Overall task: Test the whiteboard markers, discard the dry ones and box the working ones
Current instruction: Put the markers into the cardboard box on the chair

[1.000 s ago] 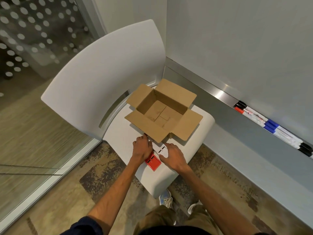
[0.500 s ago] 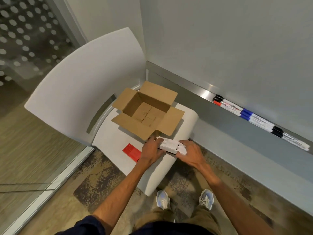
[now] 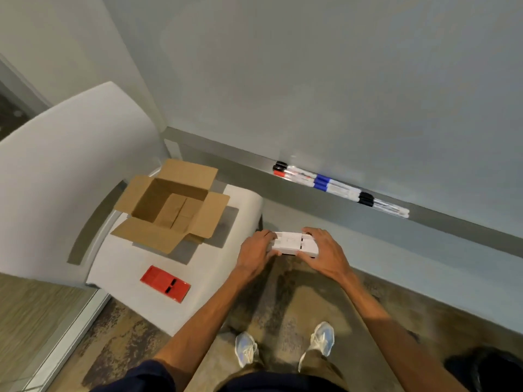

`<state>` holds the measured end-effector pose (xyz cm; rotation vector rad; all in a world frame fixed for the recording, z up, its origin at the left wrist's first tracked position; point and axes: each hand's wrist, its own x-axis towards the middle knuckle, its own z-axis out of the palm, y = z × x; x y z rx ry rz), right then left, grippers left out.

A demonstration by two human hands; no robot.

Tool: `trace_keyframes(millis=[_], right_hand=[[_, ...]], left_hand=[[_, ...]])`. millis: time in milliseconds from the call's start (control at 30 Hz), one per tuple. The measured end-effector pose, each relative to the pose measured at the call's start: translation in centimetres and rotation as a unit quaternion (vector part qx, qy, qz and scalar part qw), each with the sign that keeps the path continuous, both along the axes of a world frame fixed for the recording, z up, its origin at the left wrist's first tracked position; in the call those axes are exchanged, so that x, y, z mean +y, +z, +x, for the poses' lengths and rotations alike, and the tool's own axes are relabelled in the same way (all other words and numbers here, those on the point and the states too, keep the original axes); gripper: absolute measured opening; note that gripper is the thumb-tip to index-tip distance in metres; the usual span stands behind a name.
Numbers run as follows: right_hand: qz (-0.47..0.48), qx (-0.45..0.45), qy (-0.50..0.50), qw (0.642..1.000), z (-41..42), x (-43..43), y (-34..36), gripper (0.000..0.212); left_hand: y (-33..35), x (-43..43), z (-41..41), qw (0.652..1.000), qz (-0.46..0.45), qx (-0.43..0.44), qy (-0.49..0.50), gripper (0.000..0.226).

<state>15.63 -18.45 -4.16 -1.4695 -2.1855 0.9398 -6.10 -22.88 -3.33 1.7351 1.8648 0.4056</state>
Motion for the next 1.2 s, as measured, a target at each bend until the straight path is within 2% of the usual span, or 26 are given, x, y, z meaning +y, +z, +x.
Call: trace_keyframes(millis=[200, 367, 833, 933, 1200], right_hand=[[0.063, 0.011, -0.036, 0.997, 7.6, 3.0, 1.4, 0.059], [0.098, -0.008, -0.083, 0.992, 14.7, 5.4, 1.9, 0.058], [0.154, -0.048, -0.225, 0.961, 29.7, 9.5, 3.1, 0.059], [0.144, -0.046, -0.262, 0.953, 31.2, 10.2, 2.7, 0.055], [0.101, -0.062, -0.274, 0.954, 33.6, 11.2, 0.2, 0.043]], left_hand=[[1.5, 4.8, 7.4, 0.994, 0.082, 0.042, -0.06, 0.046], [1.7, 8.6, 14.7, 0.986, 0.113, 0.071, -0.096, 0.045], [3.0, 17.1, 31.1, 0.963, 0.203, 0.069, -0.165, 0.032], [3.0, 17.9, 33.2, 0.962, 0.205, 0.056, -0.172, 0.035], [0.8, 19.2, 36.2, 0.964, 0.185, 0.063, -0.182, 0.037]])
